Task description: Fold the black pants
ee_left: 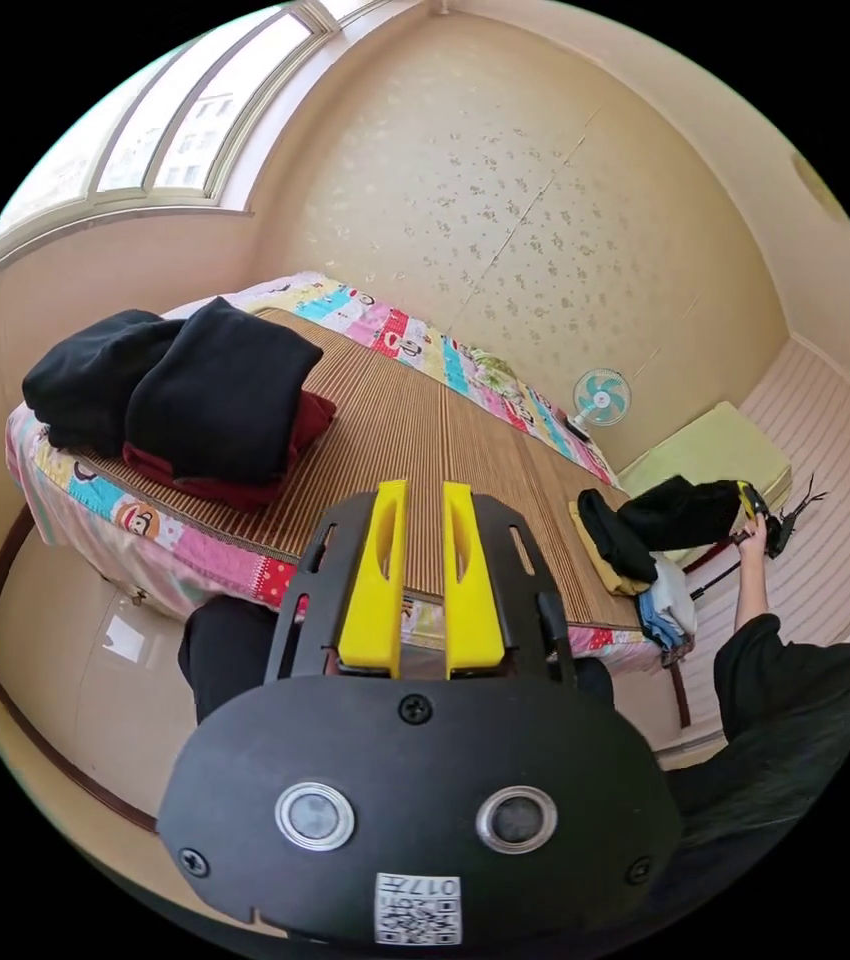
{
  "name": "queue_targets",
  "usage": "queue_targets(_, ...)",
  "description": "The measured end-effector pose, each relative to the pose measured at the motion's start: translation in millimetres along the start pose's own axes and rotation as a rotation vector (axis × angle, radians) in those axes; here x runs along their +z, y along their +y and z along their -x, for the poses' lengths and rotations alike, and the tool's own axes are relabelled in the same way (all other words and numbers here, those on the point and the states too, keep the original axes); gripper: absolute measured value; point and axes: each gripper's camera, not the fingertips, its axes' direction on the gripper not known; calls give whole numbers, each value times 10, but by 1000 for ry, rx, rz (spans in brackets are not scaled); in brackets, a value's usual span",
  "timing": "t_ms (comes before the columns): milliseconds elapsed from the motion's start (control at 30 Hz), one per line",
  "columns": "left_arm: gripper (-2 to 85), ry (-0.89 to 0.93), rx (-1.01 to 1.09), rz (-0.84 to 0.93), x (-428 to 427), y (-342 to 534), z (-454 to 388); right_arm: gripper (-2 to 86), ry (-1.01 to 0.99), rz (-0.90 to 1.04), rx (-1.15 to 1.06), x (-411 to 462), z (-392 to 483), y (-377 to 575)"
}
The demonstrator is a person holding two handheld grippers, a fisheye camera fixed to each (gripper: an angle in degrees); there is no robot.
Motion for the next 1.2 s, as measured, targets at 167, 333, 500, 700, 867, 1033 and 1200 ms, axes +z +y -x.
queue_targets(167,79,178,120,50,-24,51,-374,25,-412,-12,-395,-305,1534,-464)
queue_targets(333,81,419,259,144,45,38,-801,24,-934,-34,-414,-250,1912,-330)
queue_targets(500,108,527,411,172,53,-8,-1334,20,-1011,192,-487,213,2161,295)
queue_targets(700,138,511,695,110,101,33,-2248,22,-1116,439,-170,1283,2173,1338)
queue_targets(867,38,402,832,163,567,5,-2779,31,-1236,448,-25,1671,2201,1566)
queue_targets(1033,14,727,651,203,738,-370,-2741,71,-1177,377,-27,1555,2173,1328)
queue_targets(1200,7,855,366,216,1091,-555,-2654,181,-854,311,-144,1015,1914,1493)
